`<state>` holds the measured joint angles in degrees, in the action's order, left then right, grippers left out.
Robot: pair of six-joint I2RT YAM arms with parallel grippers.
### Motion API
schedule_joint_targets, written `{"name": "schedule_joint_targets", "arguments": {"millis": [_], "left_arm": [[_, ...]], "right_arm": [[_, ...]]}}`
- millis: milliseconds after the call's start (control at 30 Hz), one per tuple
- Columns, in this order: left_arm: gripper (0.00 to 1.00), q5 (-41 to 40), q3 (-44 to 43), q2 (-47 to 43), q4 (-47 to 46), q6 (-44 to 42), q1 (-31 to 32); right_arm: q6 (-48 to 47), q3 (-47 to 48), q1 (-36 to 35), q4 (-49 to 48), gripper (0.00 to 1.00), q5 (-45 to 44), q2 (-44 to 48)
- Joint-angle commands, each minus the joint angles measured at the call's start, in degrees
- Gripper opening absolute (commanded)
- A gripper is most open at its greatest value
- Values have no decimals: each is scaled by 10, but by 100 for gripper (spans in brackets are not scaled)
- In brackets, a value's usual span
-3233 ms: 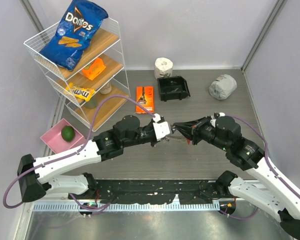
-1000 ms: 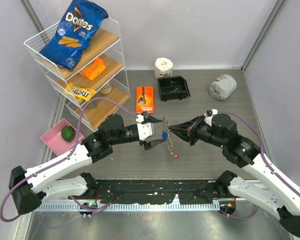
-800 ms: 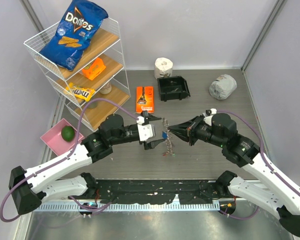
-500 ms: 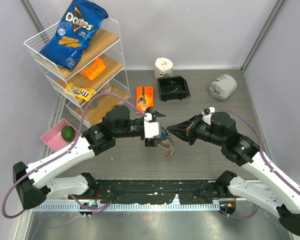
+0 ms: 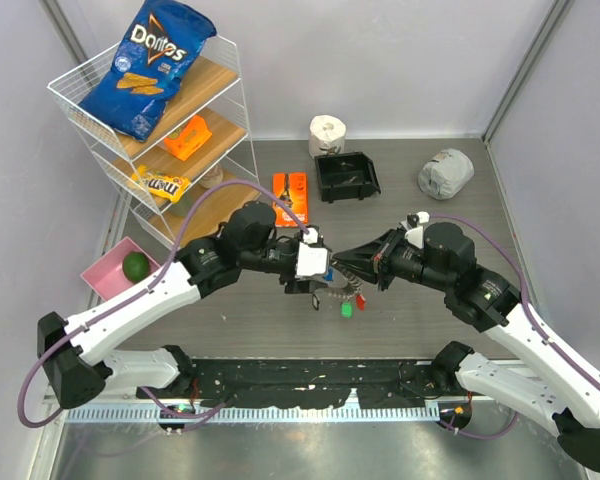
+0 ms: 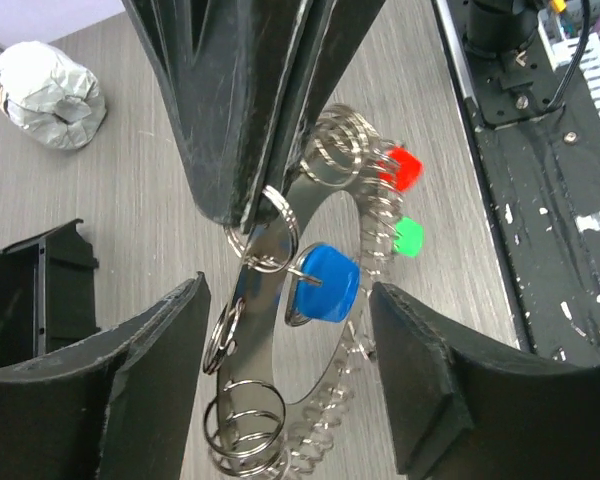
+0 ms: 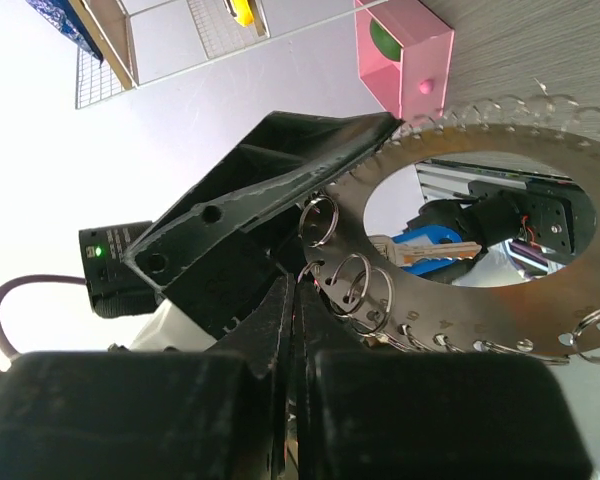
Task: Remove the keys from the keyring
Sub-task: Remove the key from the keyring.
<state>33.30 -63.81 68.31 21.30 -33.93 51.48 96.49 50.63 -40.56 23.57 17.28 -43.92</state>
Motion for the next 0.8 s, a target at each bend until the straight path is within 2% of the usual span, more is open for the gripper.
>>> {"name": "schedule_joint_targets", "arguments": {"millis": [0, 67, 133, 267, 467, 600, 767], "left_arm": [[65, 27, -32, 12, 8, 5, -16], [51, 34, -38, 16, 8, 11, -20], [50, 43, -36, 17, 0, 18, -24], [68, 55, -18, 8, -26, 23, -25], [70, 74, -2, -8, -46, 26, -25], [58, 88, -13, -6, -35, 26, -25], [22, 102, -32, 5, -11, 26, -25]], "right_arm": [[-2, 31, -3, -47, 5, 13, 5], [-3, 30, -3, -48, 5, 14, 6], [-3, 27, -3, -48, 5, 15, 6], [-3, 21, -3, -55, 5, 17, 6], [-4, 18, -3, -57, 5, 20, 4], [-6, 16, -3, -59, 5, 21, 2], [-5, 9, -3, -64, 5, 22, 3]]}}
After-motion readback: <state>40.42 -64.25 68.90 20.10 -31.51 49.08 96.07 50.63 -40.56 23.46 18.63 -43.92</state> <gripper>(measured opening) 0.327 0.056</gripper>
